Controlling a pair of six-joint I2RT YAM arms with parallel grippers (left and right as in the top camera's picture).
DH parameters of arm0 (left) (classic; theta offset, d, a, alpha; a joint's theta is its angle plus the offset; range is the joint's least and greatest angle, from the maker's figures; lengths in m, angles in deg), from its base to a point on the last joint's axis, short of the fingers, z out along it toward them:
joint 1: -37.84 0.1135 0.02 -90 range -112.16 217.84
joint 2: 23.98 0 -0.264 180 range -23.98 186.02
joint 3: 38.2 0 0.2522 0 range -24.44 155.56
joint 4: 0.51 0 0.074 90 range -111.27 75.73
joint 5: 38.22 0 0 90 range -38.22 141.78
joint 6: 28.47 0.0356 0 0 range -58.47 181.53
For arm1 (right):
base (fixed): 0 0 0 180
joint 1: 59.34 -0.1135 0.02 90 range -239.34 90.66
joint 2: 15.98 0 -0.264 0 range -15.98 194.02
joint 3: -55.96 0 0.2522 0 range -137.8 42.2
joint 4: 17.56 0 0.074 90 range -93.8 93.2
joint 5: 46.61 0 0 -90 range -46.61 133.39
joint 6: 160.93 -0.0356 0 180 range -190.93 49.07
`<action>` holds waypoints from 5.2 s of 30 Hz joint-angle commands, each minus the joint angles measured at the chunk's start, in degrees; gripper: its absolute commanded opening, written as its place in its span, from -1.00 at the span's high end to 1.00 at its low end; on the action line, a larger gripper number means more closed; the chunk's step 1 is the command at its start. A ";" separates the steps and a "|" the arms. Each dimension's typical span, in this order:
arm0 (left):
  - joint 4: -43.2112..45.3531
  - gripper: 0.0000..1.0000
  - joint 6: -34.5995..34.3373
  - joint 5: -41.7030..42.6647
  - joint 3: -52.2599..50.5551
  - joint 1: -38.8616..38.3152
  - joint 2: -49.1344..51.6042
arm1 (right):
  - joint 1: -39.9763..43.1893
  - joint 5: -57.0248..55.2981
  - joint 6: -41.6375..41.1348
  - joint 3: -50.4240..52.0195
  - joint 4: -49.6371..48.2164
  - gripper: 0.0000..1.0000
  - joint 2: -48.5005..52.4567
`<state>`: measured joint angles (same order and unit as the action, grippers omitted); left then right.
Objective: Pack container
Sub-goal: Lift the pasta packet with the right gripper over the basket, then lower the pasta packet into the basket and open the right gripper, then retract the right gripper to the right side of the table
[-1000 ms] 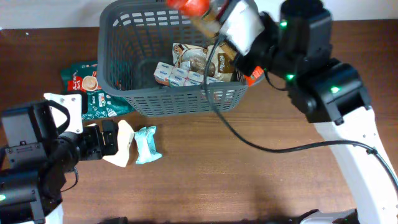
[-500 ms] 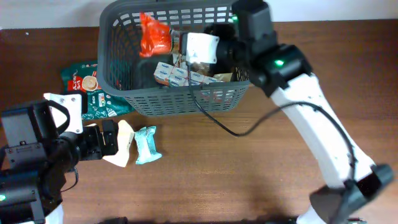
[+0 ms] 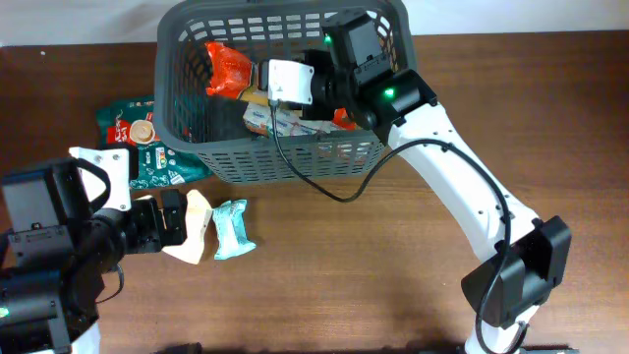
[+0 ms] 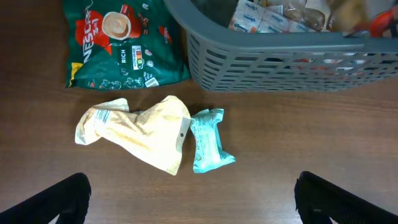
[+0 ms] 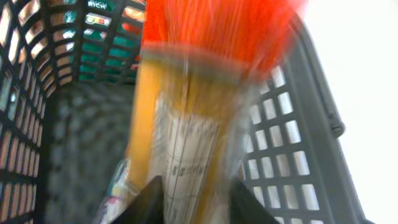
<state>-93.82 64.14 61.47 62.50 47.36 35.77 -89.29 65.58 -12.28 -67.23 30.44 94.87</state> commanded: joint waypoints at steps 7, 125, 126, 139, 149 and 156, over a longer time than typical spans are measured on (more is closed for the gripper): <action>0.15 -0.98 0.92 0.83 0.11 0.39 -0.07 | -0.39 1.60 -5.62 -2.78 -3.28 -0.25 -4.26; 0.15 -0.98 0.92 0.83 0.11 0.39 -0.07 | 17.49 -26.84 -66.58 -24.22 53.40 0.92 -15.74; 0.15 -0.98 0.92 0.83 0.11 0.39 -0.07 | 17.49 -26.86 -66.36 -23.58 54.45 0.92 -16.98; 0.15 -0.98 0.92 0.83 0.11 0.39 -0.07 | 17.51 -27.30 -65.75 8.90 49.96 0.93 -46.14; 1.40 -0.98 0.92 0.85 0.11 0.39 -0.07 | 17.51 -27.12 -65.75 18.88 50.77 -0.98 -61.07; 5.29 -0.98 0.90 1.09 0.11 0.39 -0.04 | 17.51 -27.12 -65.75 18.88 50.97 -0.98 -61.79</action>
<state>-91.39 64.16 61.47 62.45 47.36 35.81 -72.07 38.37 -78.07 -48.69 81.45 32.77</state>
